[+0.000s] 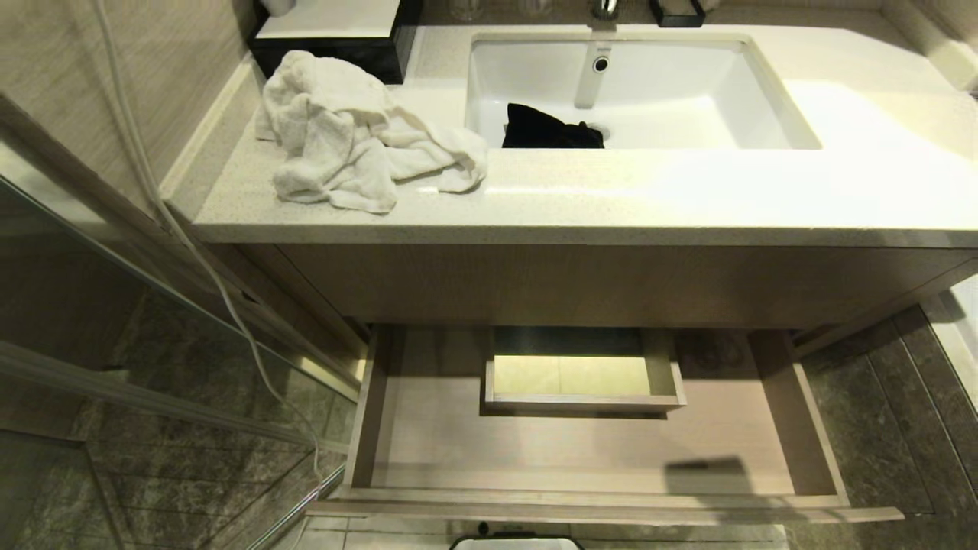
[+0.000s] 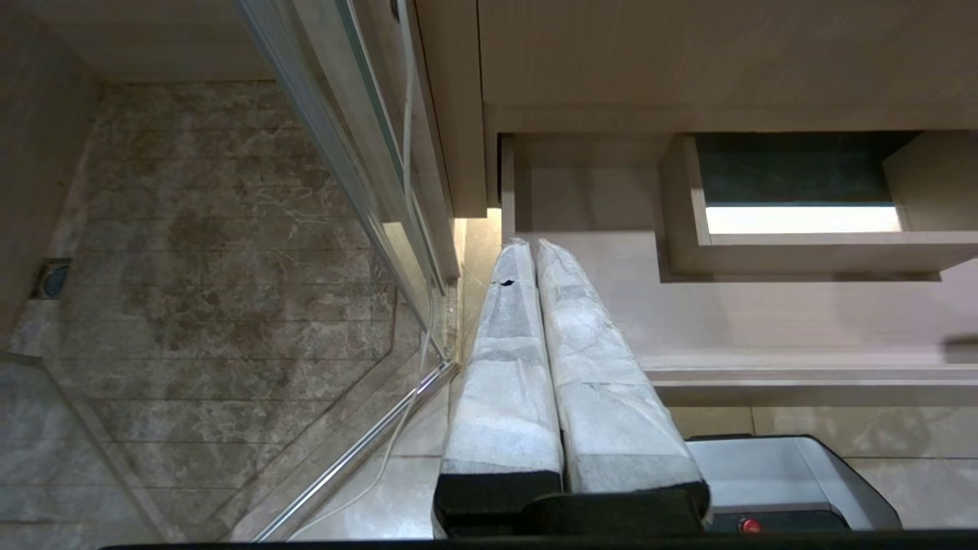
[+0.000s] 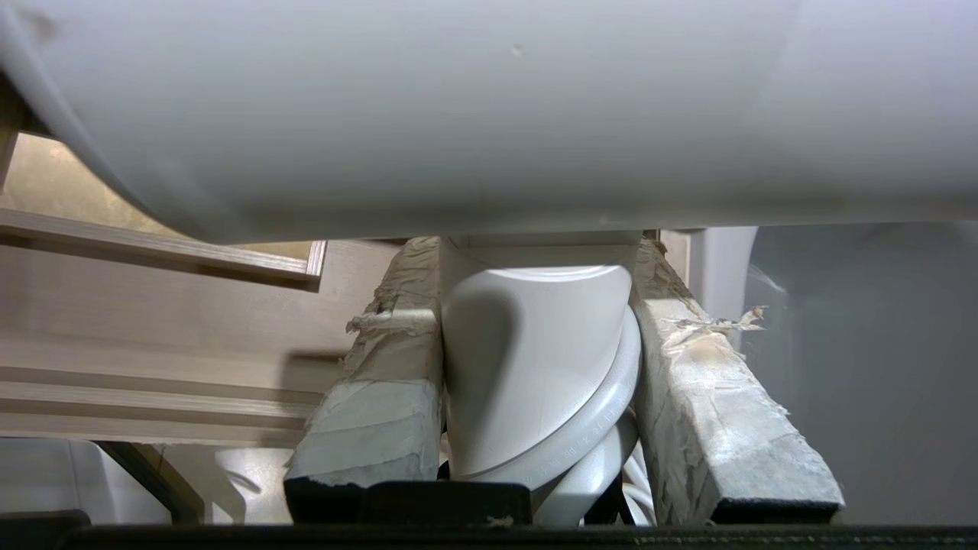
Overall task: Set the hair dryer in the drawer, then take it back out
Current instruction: Place it on the countertop
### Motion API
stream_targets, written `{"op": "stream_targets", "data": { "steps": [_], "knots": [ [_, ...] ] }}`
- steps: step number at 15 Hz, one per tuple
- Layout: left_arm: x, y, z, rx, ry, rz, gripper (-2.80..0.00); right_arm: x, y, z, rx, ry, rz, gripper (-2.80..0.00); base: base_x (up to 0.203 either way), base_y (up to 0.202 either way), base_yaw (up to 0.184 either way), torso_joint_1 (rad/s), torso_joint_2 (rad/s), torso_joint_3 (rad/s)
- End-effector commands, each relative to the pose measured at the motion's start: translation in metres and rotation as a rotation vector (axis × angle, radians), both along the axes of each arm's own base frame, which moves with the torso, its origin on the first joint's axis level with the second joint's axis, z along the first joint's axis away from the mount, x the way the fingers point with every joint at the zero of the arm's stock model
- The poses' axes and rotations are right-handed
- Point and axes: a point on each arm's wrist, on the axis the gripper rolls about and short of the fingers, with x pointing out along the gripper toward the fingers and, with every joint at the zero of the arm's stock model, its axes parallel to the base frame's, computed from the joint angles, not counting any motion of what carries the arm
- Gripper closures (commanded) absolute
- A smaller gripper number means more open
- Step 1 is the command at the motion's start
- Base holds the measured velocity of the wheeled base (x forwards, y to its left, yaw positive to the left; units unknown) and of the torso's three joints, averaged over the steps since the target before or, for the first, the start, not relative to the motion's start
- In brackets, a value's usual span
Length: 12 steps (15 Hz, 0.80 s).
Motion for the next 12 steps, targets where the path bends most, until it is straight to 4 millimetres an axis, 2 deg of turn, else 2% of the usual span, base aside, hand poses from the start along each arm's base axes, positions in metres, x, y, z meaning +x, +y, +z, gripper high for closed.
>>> {"op": "stream_targets", "data": {
  "steps": [1,6,12],
  "knots": [
    [0.0001,0.0,-0.0004,0.0,0.001,0.0,0.0,0.0003,-0.0002,0.0002,-0.003,0.0,0.0,0.0,0.0,0.0,0.0,0.198,-0.41,-0.21],
    [0.0001,0.0,-0.0004,0.0,0.001,0.0,0.0,-0.0007,-0.0018,0.0006,-0.016,0.001,-0.089,0.0,0.0,0.0,0.0,0.179,-0.35,-0.175],
    [0.0,0.0,0.0,0.0,0.0,0.0,0.0,-0.002,-0.0023,0.001,-0.026,0.0,-0.129,0.0,0.0,0.0,0.0,0.012,-0.02,-0.011]
  ]
}}
